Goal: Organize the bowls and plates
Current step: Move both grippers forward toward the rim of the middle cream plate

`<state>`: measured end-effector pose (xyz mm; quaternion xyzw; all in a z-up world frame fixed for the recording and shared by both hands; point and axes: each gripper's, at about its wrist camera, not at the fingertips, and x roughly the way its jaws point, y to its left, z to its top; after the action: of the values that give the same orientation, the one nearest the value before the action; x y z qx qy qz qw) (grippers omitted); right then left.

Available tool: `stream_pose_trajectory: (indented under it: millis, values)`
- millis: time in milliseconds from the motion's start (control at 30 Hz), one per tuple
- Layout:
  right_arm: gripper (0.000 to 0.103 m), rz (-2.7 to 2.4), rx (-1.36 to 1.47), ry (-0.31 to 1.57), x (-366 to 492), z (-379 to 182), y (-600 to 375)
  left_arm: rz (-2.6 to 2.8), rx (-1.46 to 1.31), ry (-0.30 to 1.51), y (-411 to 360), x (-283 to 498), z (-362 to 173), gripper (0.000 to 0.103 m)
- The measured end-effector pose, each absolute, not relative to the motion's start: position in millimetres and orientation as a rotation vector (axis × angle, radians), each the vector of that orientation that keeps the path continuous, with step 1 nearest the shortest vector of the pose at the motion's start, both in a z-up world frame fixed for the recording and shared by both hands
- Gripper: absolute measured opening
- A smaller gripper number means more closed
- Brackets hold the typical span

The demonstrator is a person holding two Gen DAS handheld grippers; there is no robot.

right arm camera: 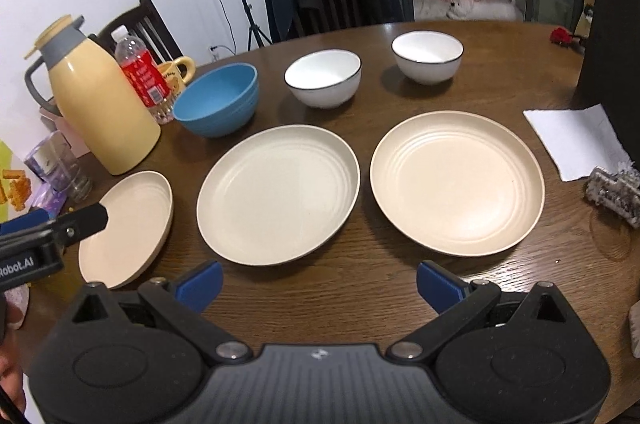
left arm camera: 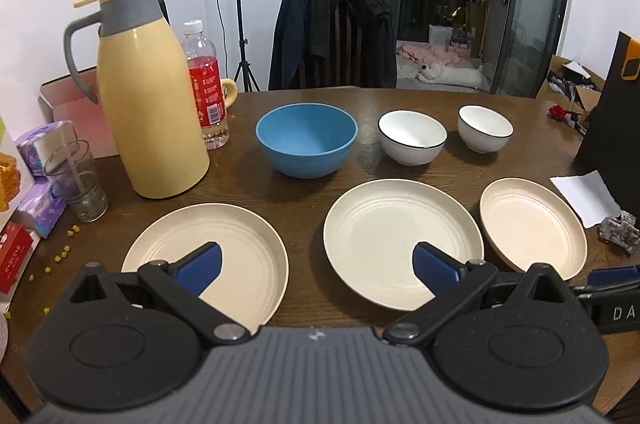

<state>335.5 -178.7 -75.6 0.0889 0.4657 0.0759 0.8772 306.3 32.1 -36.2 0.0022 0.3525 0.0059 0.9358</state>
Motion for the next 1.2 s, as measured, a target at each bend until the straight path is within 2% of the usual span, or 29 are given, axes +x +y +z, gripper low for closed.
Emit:
stream_pose_trajectory:
  millis: [500, 733, 1067, 1200]
  values:
    - [0.102, 0.12, 0.273, 1.037, 388.3, -114.8, -181.6, 0.009, 0.029, 0.809, 31.5, 375.9, -67.0, 0.103]
    - [0.094, 0.105, 0.331, 1.083, 407.4, -133.3, -182.8, 0.001, 0.041, 0.845, 30.9, 409.0, -78.1, 0.103]
    - [0.09, 0.067, 0.373, 1.119, 425.4, -151.7, -182.1, -0.005, 0.043, 0.902, 34.0, 444.4, -94.7, 0.103]
    - [0.084, 0.061, 0.39, 1.133, 429.8, -156.7, -181.4, -0.018, 0.05, 0.927, 34.2, 454.2, -102.4, 0.096]
